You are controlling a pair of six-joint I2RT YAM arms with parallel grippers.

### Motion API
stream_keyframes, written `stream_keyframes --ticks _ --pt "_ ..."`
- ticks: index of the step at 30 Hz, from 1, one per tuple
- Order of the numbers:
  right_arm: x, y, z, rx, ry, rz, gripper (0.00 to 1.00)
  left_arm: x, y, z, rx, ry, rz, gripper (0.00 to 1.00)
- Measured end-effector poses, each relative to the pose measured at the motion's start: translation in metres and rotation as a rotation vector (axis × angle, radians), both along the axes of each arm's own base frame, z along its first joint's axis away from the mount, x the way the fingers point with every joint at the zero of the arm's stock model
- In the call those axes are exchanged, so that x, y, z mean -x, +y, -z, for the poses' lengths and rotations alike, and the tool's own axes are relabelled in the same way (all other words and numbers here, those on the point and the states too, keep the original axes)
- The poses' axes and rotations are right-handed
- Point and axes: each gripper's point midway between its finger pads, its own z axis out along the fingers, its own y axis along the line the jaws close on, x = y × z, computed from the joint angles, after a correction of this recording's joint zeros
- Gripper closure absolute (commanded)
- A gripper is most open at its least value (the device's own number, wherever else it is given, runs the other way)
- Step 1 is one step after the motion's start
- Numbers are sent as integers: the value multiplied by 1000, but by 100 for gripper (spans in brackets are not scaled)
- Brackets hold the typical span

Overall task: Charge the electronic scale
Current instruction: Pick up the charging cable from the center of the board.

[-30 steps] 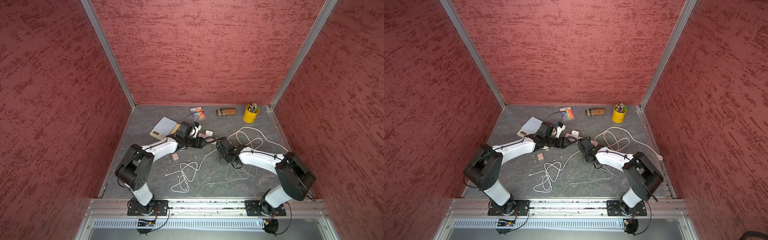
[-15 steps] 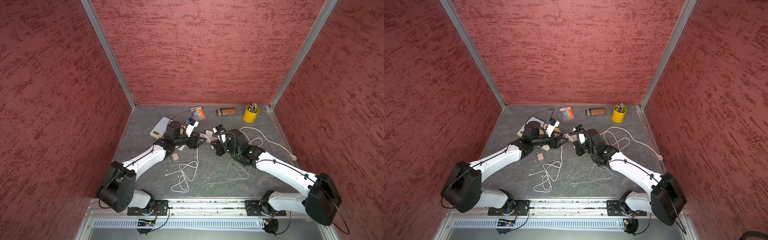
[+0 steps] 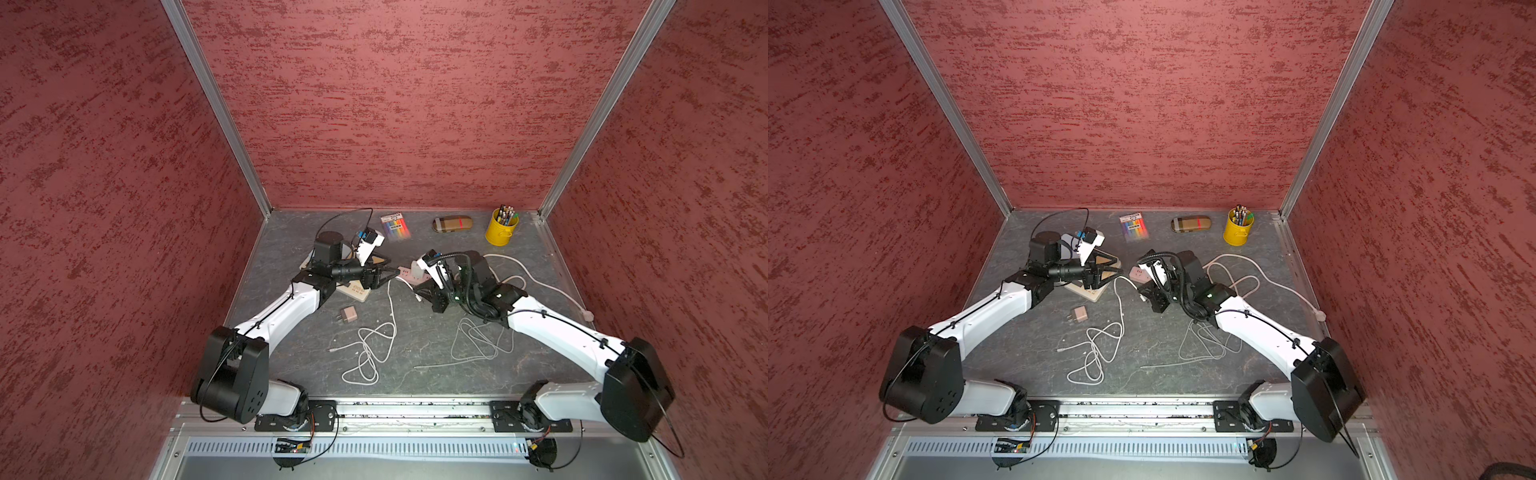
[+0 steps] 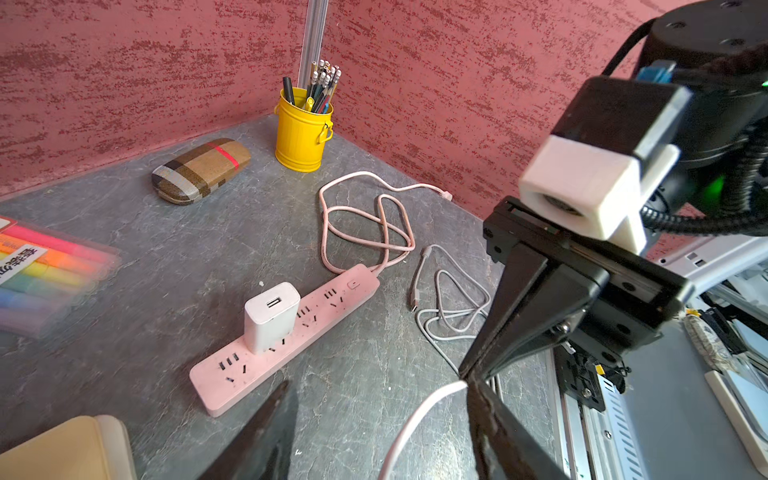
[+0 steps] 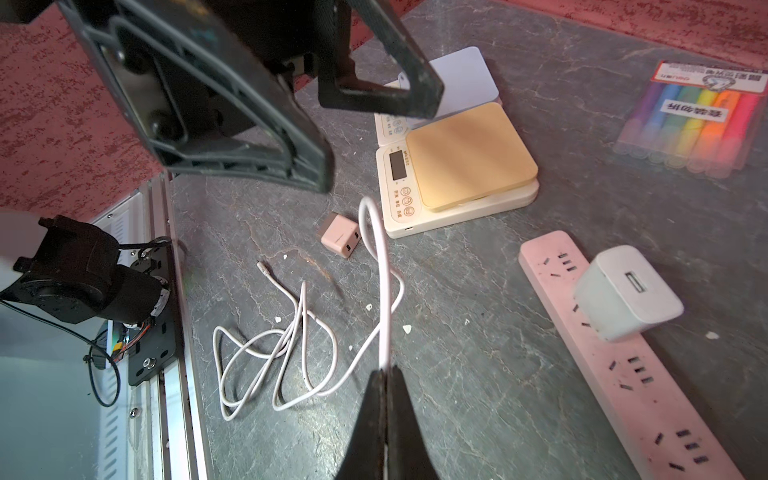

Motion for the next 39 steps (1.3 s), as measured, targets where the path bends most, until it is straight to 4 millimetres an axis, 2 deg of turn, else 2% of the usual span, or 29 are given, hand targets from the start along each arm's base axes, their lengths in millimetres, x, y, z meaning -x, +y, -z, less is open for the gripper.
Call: stream_keyframes --ticks 4,10,15,19,20,23,24,27,29,30,32,34,39 --pt "-1 -1 2 -4 11 -8 100 2 2 1 38 35 45 35" --pt "-2 -2 4 -7 17 -16 100 6 -3 22 45 111 84 39" --pt "-2 -2 4 -11 20 -23 100 7 -6 38 49 171 107 56" --pt "-3 -3 5 -10 22 -20 100 9 -10 48 48 217 125 62" --pt "-4 -3 5 -9 22 -19 100 10 -12 48 48 222 131 66" --pt "-5 -4 5 -11 19 -15 100 15 -16 48 52 229 153 96" --pt "-6 -4 5 -11 20 -13 100 16 -18 47 56 236 158 100" --pt "-7 -5 6 -7 23 -7 100 17 -19 45 60 244 159 100" --pt "-11 -6 6 -3 21 16 80 16 -19 44 60 255 152 100" --pt "-14 -8 5 1 14 33 66 16 -19 43 57 257 146 100" --pt "-22 -14 2 11 -3 90 50 14 -17 38 46 259 126 100" --pt "-30 -23 -8 16 -44 156 43 10 -16 28 30 247 101 100" --pt "-38 -43 -57 -20 -184 275 39 -2 -13 1 -9 203 42 100"
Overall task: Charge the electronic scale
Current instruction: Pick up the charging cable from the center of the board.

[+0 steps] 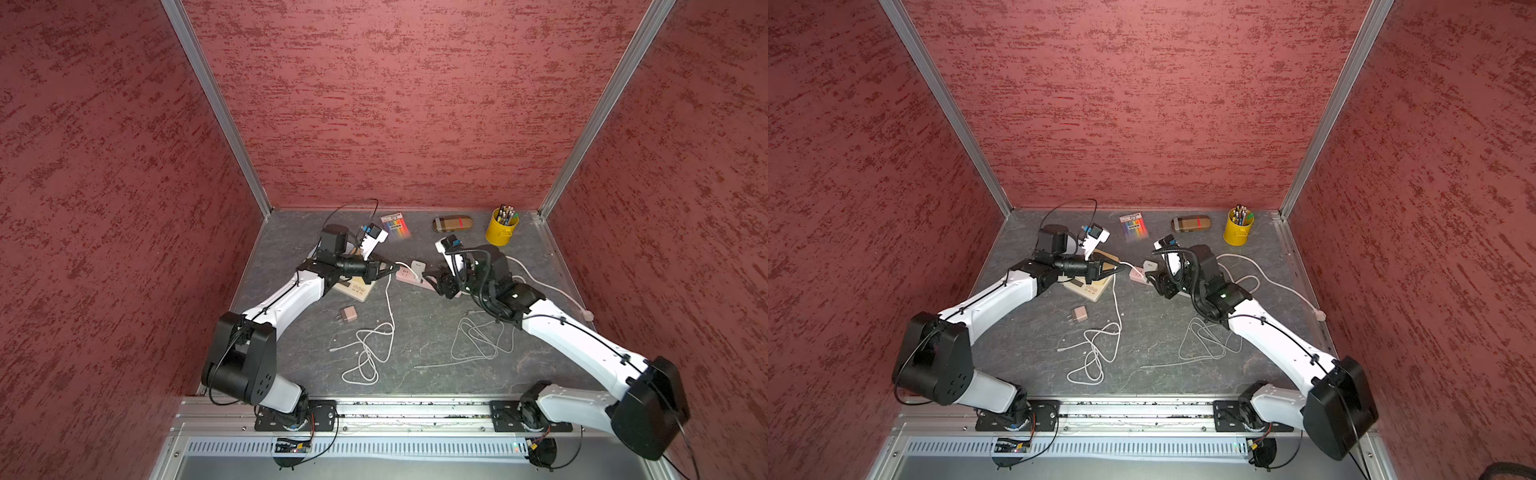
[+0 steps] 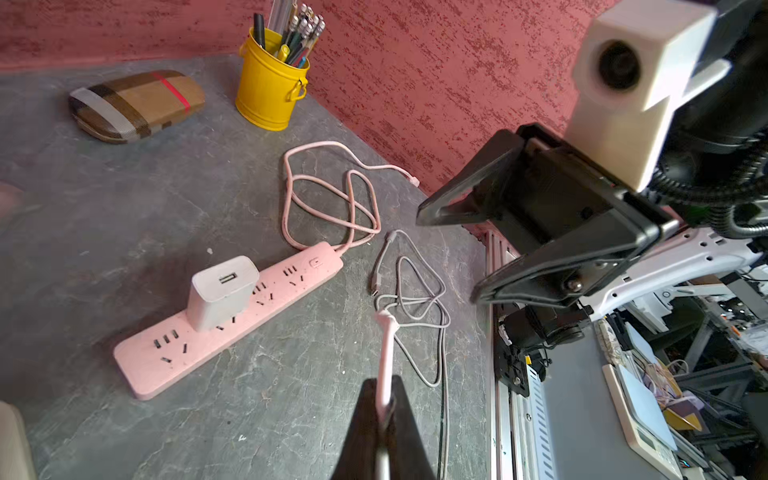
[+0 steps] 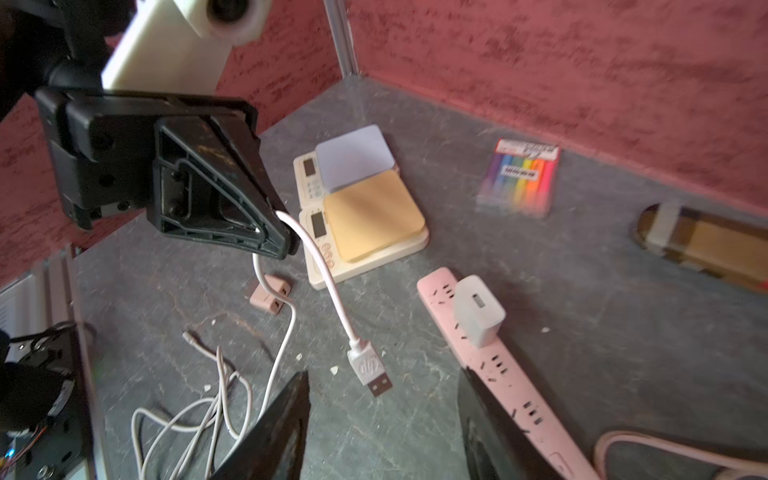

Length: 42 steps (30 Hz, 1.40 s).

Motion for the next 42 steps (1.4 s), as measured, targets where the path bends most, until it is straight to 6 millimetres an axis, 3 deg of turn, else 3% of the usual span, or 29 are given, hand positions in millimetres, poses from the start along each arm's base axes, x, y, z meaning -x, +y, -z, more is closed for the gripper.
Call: stream_keyframes --ticks 3,5,14,25,31,39,42 --pt "-10 -2 -20 -1 -50 39 33 -4 3 -3 -29 16 -33 100" --pt "-16 0 -21 14 -60 55 29 -6 5 -1 -49 41 -54 100" --pt "-26 27 39 169 21 59 35 -13 17 0 -82 200 -164 100" --pt "-49 57 40 199 11 66 39 -18 22 -4 -76 307 -240 100" --pt "-56 71 58 248 39 55 51 -19 23 -3 -78 327 -259 100" --pt "-55 70 71 301 57 63 99 -19 25 -2 -82 337 -266 100" --pt "-54 70 71 315 47 56 100 -19 26 -1 -86 345 -268 100"
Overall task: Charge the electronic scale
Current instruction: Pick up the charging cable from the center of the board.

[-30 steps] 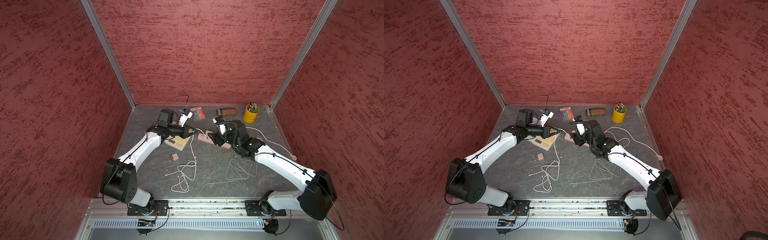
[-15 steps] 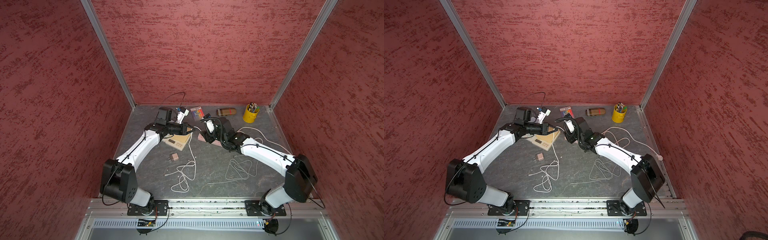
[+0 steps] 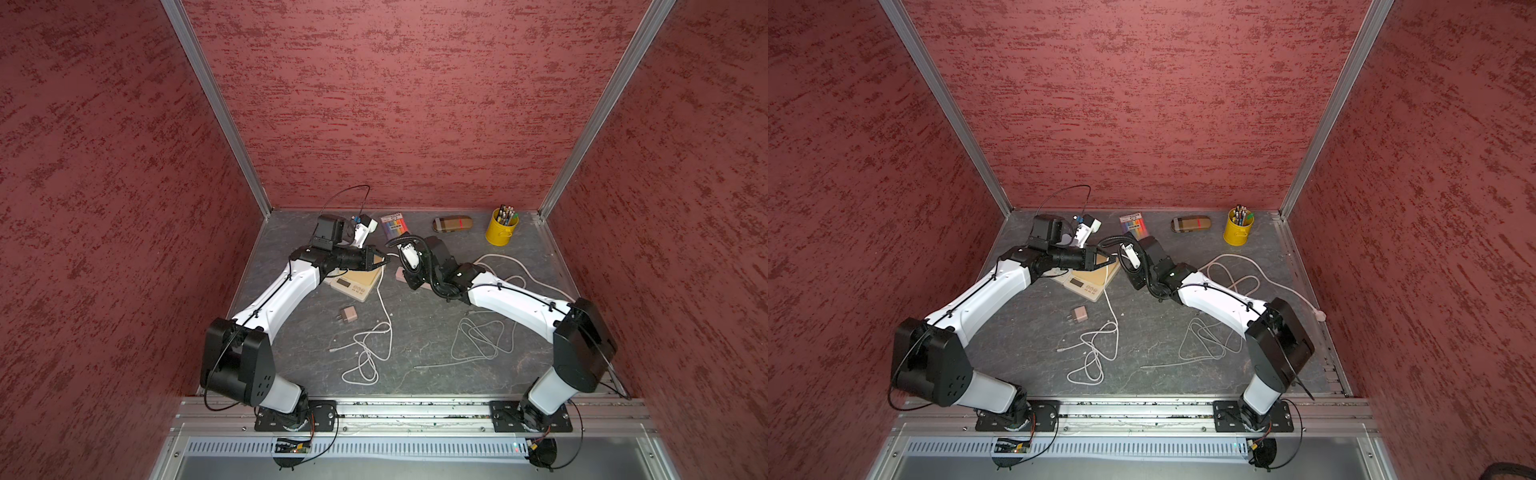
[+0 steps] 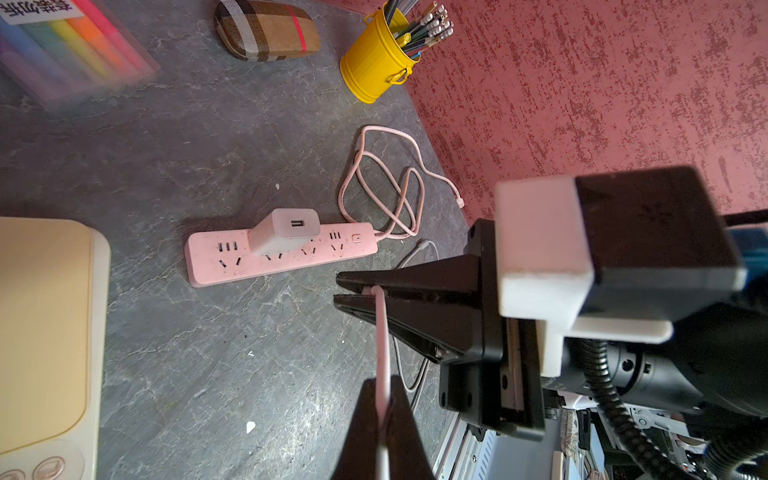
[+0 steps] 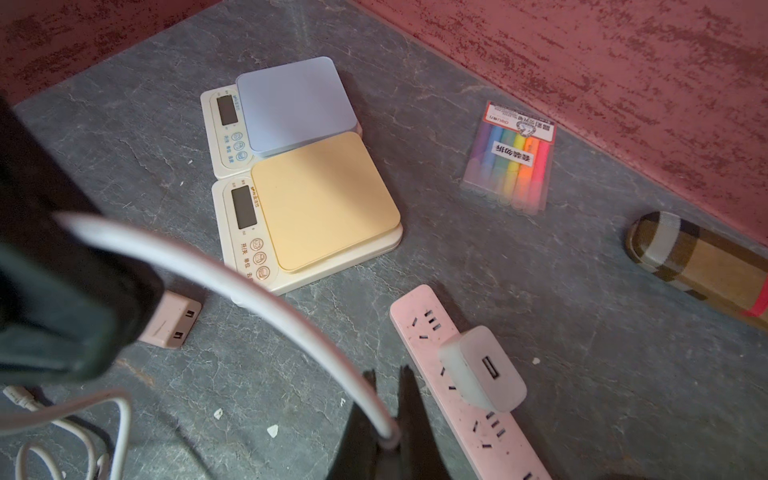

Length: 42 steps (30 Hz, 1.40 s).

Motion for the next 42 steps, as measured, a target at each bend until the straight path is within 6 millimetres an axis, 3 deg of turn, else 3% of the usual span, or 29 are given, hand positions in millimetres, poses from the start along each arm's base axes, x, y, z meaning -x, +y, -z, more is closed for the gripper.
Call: stream_keyframes --ticks 4,7,14,19,25,28,31,37,42 --pt "3 3 0 10 -7 -39 100 1 1 2 -6 3 3 100" --pt "9 8 2 5 7 -120 100 1 2 1 -10 -5 5 82" --pt "20 13 -5 -84 35 -370 100 0 -1 -1 1 -31 40 63" --pt "8 1 -19 -217 25 -454 100 -8 -8 0 19 -56 71 43" --pt "-8 -8 -25 -307 -10 -507 100 -15 -26 -3 66 -105 116 41" --pt "-9 -5 -22 -317 -14 -526 100 -18 -37 -2 95 -115 135 43" --pt "-10 -3 -20 -320 -16 -532 100 -20 -47 -1 110 -119 148 53" --pt "-8 -3 -12 -333 -26 -533 100 -30 -58 7 101 -103 126 100" --pt "-8 -3 -9 -342 -29 -521 98 -35 -58 12 65 -98 90 100"
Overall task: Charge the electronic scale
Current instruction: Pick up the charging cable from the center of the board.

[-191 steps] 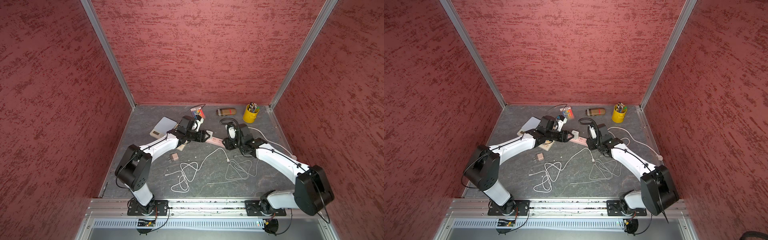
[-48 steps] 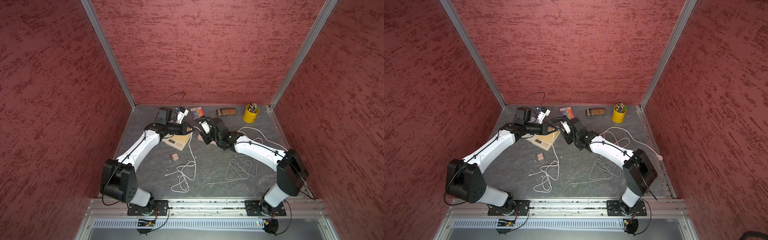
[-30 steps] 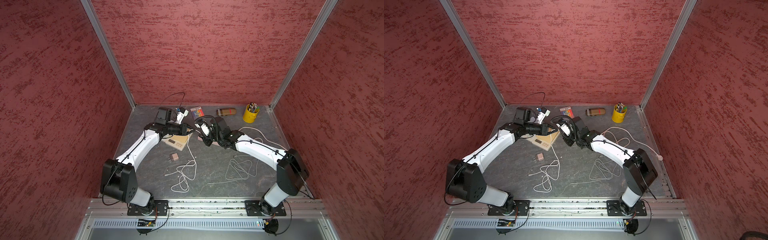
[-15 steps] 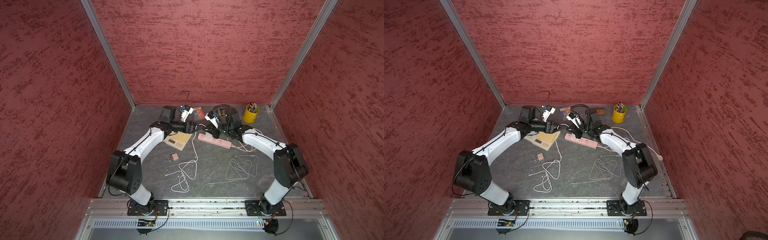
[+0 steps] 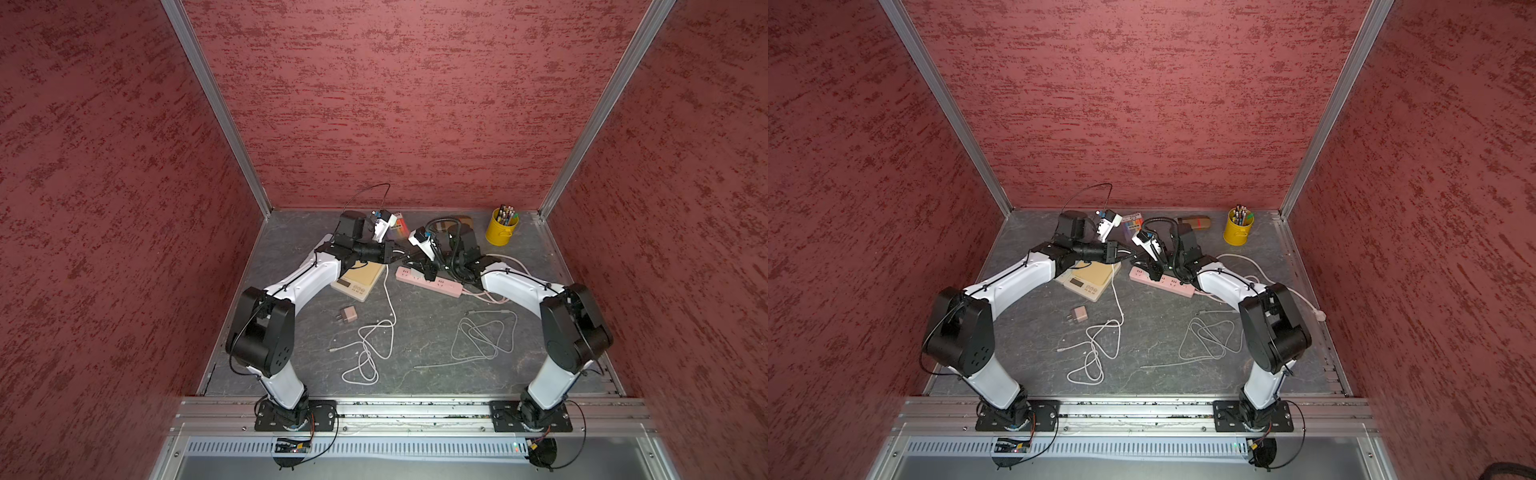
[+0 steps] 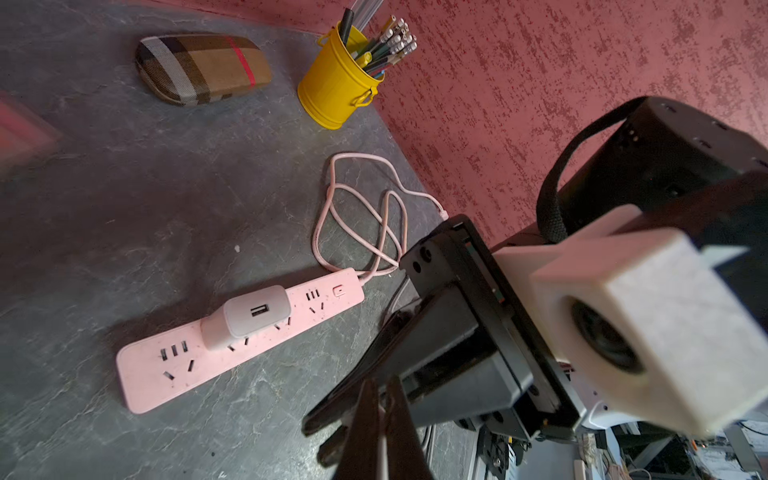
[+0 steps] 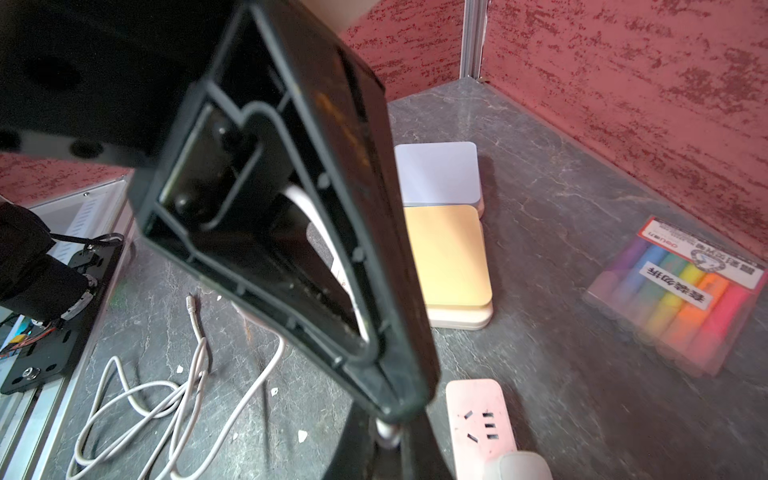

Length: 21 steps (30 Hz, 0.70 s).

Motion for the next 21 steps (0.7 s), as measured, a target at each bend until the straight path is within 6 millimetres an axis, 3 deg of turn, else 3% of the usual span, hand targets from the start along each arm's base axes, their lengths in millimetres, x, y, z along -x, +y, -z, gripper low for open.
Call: stream_keyframes --ticks 3,6,13,17,21 --pt "-1 -1 1 -8 -7 16 76 -1 0 1 -24 -2 -15 100" --pt "-1 -5 3 -6 -6 40 62 -1 -1 3 -55 -5 -26 100" --pt "1 -12 -22 -15 -48 83 54 -3 3 4 -102 -10 -53 100" --pt "2 -16 -36 -19 -78 105 58 -4 5 8 -120 3 -66 100" --pt "0 -20 -34 2 -87 129 61 -4 6 11 -133 11 -75 100"
